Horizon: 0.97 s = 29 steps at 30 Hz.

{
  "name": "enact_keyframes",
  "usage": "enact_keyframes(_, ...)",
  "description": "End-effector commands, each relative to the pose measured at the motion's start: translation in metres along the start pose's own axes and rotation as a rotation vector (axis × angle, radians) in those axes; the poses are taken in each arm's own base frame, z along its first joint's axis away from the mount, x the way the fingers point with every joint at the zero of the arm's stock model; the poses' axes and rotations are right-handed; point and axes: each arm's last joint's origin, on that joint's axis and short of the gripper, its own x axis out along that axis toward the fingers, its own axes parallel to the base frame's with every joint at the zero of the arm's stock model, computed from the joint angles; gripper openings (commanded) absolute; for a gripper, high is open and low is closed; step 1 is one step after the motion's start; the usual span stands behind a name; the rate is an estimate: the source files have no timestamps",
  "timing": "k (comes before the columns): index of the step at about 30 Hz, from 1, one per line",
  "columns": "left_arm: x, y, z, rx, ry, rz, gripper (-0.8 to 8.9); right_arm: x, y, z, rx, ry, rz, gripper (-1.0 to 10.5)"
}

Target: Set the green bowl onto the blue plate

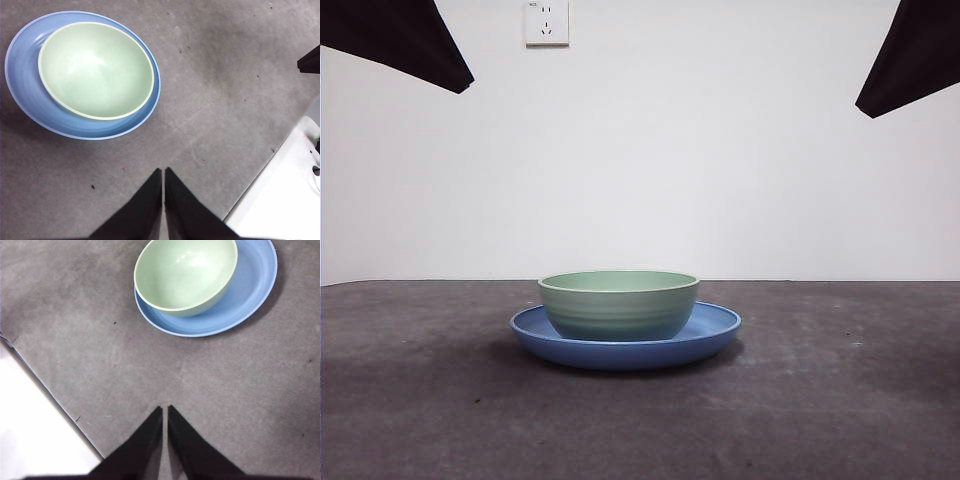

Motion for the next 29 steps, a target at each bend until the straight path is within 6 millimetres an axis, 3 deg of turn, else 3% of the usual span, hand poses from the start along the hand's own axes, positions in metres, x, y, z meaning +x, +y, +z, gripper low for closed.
enact_keyframes(1, -0.001, -0.002, 0.004, 0.009, -0.015, -0.010, 0.09, -0.001, 0.002, 0.003, -0.021, -0.013, 0.005, 0.1)
enact_keyframes(13, -0.001, -0.002, 0.005, 0.011, -0.020, -0.010, 0.09, -0.001, 0.002, 0.003, -0.021, -0.013, 0.005, 0.1)
enact_keyframes(17, -0.013, -0.004, 0.005, 0.116, -0.075, 0.014, 0.09, -0.001, 0.002, 0.003, -0.021, -0.013, 0.005, 0.1)
enact_keyframes(24, -0.065, 0.007, 0.012, 0.227, -0.515, 0.300, 0.09, -0.001, 0.002, 0.003, -0.020, -0.013, 0.005, 0.1)
enact_keyframes(29, -0.091, 0.016, -0.016, 0.253, -0.791, 0.529, 0.09, -0.001, 0.002, 0.003, -0.021, -0.013, 0.005, 0.1)
